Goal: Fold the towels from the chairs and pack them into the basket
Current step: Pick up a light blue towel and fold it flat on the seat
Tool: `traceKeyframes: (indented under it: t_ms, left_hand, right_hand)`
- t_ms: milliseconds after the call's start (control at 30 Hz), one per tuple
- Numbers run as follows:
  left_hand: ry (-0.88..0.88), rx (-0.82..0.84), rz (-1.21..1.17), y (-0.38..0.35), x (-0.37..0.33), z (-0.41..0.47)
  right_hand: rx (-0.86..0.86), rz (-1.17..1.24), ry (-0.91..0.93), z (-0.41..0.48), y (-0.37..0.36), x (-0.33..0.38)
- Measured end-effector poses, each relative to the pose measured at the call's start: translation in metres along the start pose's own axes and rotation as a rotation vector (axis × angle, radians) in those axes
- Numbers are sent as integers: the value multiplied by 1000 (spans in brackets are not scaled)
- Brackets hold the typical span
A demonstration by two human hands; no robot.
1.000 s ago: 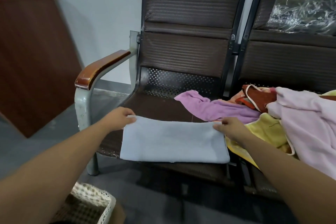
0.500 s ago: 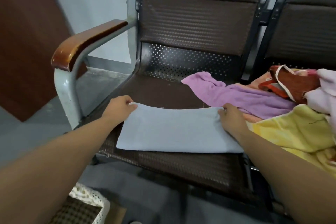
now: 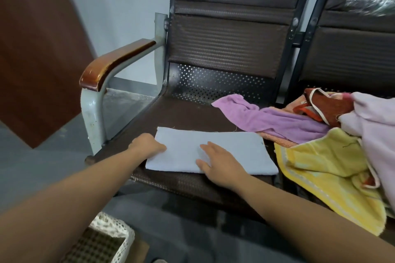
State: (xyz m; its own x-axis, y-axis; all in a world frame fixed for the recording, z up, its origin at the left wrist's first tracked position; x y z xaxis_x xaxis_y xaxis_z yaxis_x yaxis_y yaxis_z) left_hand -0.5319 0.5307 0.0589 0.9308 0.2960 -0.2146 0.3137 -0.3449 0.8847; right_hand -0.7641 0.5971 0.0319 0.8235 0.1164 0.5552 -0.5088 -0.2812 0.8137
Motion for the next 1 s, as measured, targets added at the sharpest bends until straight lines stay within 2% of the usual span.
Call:
traceKeyframes:
  t_ms: [100,300,400,500,600,667,733,800,867,1000]
  left_hand:
    - [-20,33,-57,-1,-2,-14]
    - [2,66,-187,-2,-11,-27]
    - [-26,9,-424,0,-13,-27]
    - [-108,-115,-525,6,-21,-30]
    - [-258,-207,-475,12,-44,-42]
    - [-356,-240,-443,13,-64,-52]
    - [-455,-173,-484,8,-84,-61]
    - [-490,-20,-609,0,-93,-63]
    - [-460,8,-567,-6,-91,-58]
    - [-353,-71,-357,-12,-76,-45]
  right_hand:
    - [66,-40,0,-2,-18,8]
    - [75,-95,17,-4,-20,10]
    - [62,-32,8,-6,-21,14]
    - [-22,367,-64,-4,-11,15]
    - [-212,945,-266,3,9,11]
    - [-224,1372,-394,7,19,7]
    - [-215,1632,-462,6,27,1]
    - [-217,1756,-486,6,32,-4]
    - [-245,1730,-527,5,30,-5]
    - [-280,1264,-513,-2,27,-6]
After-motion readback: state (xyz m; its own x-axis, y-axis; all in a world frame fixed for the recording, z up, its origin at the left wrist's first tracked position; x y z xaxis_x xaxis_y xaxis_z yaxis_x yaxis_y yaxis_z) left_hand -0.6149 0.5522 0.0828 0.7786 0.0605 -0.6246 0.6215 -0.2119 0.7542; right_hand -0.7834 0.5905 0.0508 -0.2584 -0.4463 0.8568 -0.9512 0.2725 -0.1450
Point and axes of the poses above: each hand's wrist, its own z-axis towards the middle knuckle, its own y-axis out of the back of the hand, x = y × z, the point moved 1 cm from there along z, towards the middle knuckle, and after that the axes turned 11 degrees about z, right-handed, at the moved point
